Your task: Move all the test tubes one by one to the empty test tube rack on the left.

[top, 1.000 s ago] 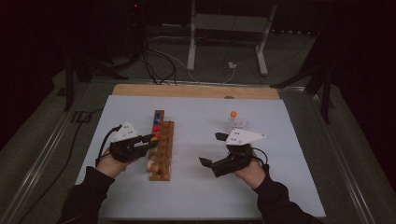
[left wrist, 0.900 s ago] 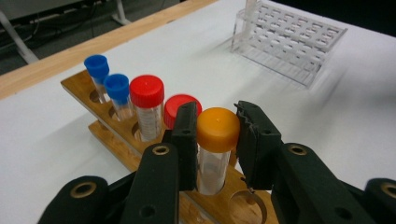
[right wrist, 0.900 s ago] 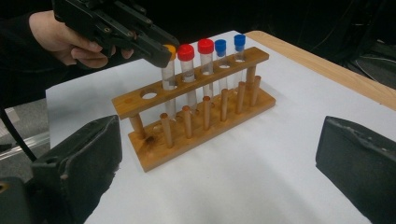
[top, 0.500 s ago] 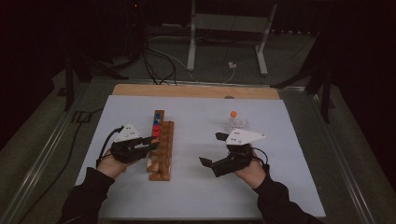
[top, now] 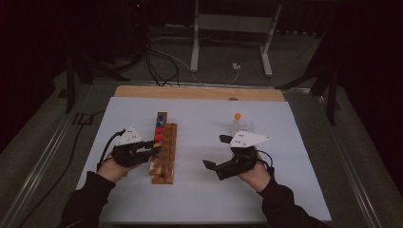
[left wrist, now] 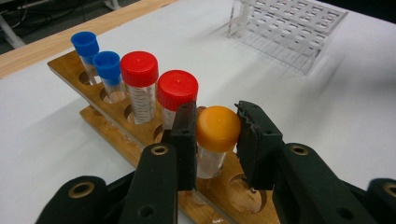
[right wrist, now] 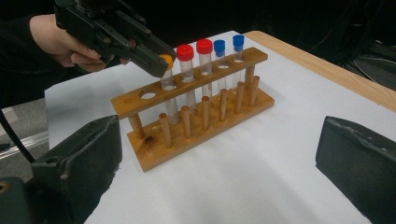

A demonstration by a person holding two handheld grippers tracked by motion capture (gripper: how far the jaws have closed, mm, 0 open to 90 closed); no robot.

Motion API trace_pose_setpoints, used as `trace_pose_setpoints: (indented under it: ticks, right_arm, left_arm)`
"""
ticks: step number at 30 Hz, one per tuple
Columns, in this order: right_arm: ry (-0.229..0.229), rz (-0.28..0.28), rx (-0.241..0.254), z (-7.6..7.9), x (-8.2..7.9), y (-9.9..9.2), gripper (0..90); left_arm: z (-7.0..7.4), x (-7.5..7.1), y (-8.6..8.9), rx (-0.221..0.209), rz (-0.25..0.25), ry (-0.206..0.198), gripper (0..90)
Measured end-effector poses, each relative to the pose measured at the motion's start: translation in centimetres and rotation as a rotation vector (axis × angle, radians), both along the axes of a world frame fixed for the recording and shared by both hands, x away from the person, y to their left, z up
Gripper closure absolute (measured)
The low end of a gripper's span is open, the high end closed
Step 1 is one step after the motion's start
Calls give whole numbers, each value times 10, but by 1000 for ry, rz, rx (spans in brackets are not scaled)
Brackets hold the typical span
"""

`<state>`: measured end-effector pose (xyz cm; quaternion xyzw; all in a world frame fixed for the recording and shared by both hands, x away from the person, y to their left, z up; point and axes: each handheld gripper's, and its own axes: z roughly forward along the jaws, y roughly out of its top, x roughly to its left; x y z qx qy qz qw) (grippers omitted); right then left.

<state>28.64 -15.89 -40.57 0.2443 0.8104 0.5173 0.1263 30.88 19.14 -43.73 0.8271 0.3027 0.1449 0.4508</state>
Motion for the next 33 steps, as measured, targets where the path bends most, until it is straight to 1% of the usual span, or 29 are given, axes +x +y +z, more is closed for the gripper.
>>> trace_pose_setpoints:
  ticks: [2,4,5,7,9,11,12,14,16,17,19,21,23,26,29,31,33]
  right_arm:
    - [2,0,2,0,0,0,6]
    - [0,0,1,0,0,0,6]
    - [1,0,2,0,0,0,6]
    - [0,-3,3,0,1,-1,6]
    - [-5,-5,6,1,0,-2,6]
    - [-9,-8,9,2,0,-3,6]
    - [-11,-11,9,2,1,-4,6]
    - [-17,-14,6,3,2,-5,6]
    - [-34,-19,1,3,2,-7,6]
    - [-43,-19,-4,4,3,-8,6]
    - [-48,-20,-3,5,3,-10,6]
    - [-60,-21,-8,6,4,-13,6]
    - [-63,-30,-23,8,7,-16,6]
    - [-64,-50,-21,10,10,-22,5]
    - [-78,-86,-21,12,14,-30,6]
    - [-82,-100,-2,14,17,-36,5]
    - [-91,-125,25,15,20,-44,5]
  left_arm:
    - [-1,0,0,-7,5,0,705]
    - [1,0,0,3,2,-2,702]
    - [1,0,0,-5,-7,0,698]
    - [2,-2,0,-14,-19,-4,659]
    - [5,-4,-1,-9,-32,-10,581]
    - [10,-7,-1,-21,-40,-20,485]
    - [12,-9,-2,-35,-52,-29,444]
    - [16,-13,-3,-44,-73,-47,373]
    - [18,-17,-3,-74,-92,-68,296]
    - [19,-18,-4,-93,-96,-68,264]
    - [21,-20,-5,-109,-90,-71,178]
    - [23,-22,-4,-127,-98,-87,155]
    - [24,-23,-1,-157,-110,-89,78]
    - [26,-24,4,-173,-97,-109,27]
    - [25,-25,10,-187,-87,-122,16]
    - [23,-26,13,-175,-76,-131,10]
    - [21,-27,17,-177,-67,-135,8]
